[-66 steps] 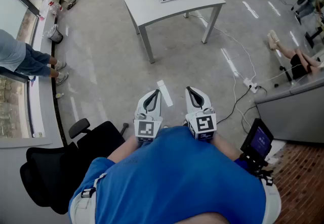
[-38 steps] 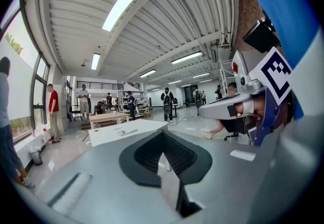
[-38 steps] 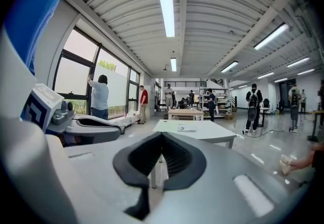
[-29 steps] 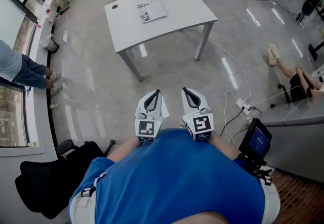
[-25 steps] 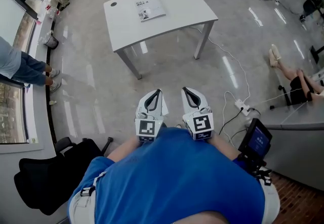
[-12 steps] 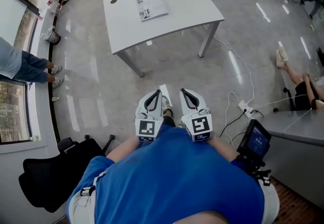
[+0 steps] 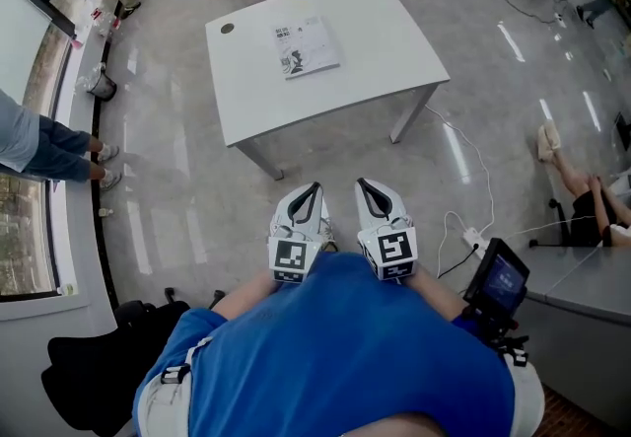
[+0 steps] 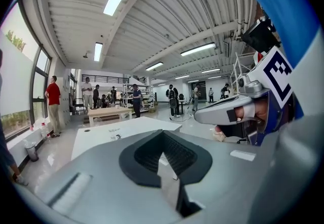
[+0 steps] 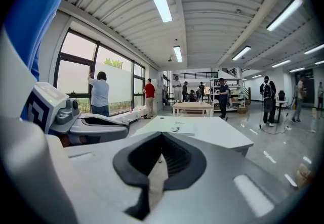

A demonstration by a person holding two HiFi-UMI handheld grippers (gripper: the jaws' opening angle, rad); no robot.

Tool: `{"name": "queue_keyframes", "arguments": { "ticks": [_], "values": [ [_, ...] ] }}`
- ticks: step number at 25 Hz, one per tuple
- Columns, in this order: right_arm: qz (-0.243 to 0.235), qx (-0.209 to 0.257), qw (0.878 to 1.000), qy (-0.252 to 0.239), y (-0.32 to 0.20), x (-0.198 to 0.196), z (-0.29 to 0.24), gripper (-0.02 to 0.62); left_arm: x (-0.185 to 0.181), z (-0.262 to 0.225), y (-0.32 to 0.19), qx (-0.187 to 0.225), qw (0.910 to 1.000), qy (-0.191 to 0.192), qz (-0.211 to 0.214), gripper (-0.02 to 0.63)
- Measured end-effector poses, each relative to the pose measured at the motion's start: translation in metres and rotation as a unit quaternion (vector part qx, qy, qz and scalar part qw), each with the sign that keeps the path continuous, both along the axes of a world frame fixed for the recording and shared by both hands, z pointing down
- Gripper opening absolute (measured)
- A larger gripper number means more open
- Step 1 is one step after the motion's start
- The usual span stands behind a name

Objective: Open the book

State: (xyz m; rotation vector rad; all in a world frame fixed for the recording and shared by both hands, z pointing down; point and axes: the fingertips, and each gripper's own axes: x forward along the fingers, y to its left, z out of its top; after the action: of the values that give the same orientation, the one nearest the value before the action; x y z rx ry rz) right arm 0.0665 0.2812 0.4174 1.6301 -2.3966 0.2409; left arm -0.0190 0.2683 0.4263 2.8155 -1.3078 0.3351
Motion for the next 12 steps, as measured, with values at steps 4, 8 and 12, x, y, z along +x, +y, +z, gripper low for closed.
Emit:
{"name": "queue_keyframes", "arguments": {
  "ticks": [4,8,12],
  "values": [
    [0.007,0.0,1.0,-0.006,-0.044,-0.009,-0.002,0.003,-0.009,-0.005,-0.042,0.006,0.9999,0.012,0.004,0.007],
    [0.013,0.002,1.0,-0.005,-0.081,-0.019,0.002,0.003,-0.02,-0.005,-0.08,0.01,0.9997,0.02,0.004,0.006],
    [0.006,0.002,1.0,-0.005,-0.115,-0.03,0.015,0.003,-0.031,0.012,-0.114,0.013,0.9999,0.01,0.001,0.006]
  ]
}}
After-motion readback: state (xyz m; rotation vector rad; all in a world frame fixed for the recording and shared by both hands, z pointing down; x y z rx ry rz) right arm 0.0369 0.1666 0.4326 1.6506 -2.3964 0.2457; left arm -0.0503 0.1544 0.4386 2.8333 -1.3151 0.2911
